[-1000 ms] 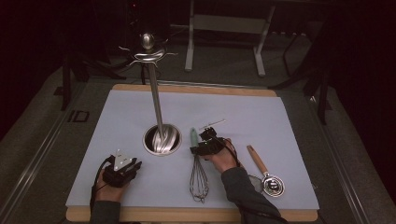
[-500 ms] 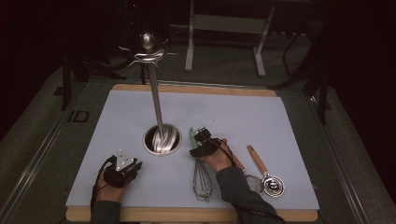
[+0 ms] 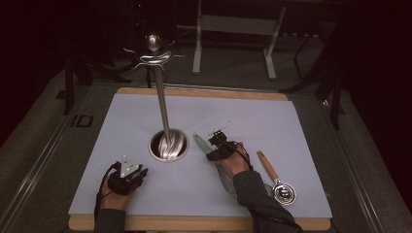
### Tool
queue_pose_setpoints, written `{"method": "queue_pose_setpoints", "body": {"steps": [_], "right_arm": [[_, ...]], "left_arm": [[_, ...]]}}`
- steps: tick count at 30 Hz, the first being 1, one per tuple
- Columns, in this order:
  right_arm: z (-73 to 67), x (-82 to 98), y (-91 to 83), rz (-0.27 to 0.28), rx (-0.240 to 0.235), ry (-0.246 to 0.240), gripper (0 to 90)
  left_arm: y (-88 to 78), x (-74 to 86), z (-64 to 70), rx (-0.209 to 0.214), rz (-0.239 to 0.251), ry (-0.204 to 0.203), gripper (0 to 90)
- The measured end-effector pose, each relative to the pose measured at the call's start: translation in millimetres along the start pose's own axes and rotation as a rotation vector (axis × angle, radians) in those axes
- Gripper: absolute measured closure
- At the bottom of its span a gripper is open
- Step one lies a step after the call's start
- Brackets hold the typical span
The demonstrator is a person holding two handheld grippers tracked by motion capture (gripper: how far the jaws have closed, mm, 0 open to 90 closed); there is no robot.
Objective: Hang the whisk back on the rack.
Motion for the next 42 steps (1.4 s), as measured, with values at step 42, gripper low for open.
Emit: {"method": "queue_pose_setpoints", "body": {"steps": [42], "right_arm": [[-42.2, -29.2, -61.3, 0.193, -0.329, -0.059, 69.2]], "left_arm": [[-6.1, -1.5, -22.1, -0.028, 0.07, -0.111, 68.3]]}}
Point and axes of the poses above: each handheld gripper's, and its own axes: y roughly forward along the jaws, x roughly out of its underside, z roughly to its right, the point moved 9 cm from there along y, roughly forward along the jaws, and after that the axes turned 4 degrees about x, right-handed, at the moved point
